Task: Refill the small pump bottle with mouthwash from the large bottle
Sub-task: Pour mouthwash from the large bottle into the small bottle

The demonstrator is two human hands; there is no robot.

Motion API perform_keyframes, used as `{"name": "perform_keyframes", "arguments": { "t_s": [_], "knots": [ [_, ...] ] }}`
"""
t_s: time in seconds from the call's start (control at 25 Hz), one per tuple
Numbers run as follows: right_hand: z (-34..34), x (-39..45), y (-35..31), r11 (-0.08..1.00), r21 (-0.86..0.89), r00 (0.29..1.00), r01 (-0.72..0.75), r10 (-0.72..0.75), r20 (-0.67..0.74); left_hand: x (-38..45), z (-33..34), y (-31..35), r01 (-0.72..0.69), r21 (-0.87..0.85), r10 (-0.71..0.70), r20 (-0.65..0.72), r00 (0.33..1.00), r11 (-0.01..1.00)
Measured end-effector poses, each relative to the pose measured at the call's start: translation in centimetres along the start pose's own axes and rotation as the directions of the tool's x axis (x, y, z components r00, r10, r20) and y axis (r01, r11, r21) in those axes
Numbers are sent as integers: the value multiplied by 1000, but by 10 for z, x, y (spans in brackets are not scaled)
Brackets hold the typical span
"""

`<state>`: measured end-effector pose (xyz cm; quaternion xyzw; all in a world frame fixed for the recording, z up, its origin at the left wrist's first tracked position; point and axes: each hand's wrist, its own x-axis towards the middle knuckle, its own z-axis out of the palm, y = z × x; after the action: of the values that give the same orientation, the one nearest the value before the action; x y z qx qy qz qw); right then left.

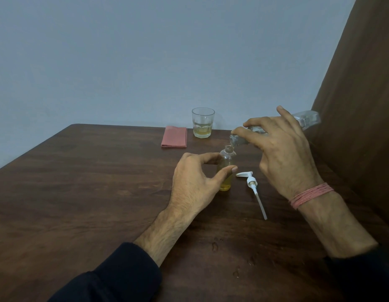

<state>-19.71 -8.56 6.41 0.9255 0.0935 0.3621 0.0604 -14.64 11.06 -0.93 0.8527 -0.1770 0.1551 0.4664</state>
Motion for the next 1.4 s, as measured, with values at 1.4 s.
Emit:
{"name": "perform_keyframes", "arguments": {
  "t_s": [1.4],
  "knots": [
    [-28, 37, 7, 922, -205, 931, 328, -278, 236, 2, 0, -1, 5, 49, -7, 29, 1000, 999]
  ]
}}
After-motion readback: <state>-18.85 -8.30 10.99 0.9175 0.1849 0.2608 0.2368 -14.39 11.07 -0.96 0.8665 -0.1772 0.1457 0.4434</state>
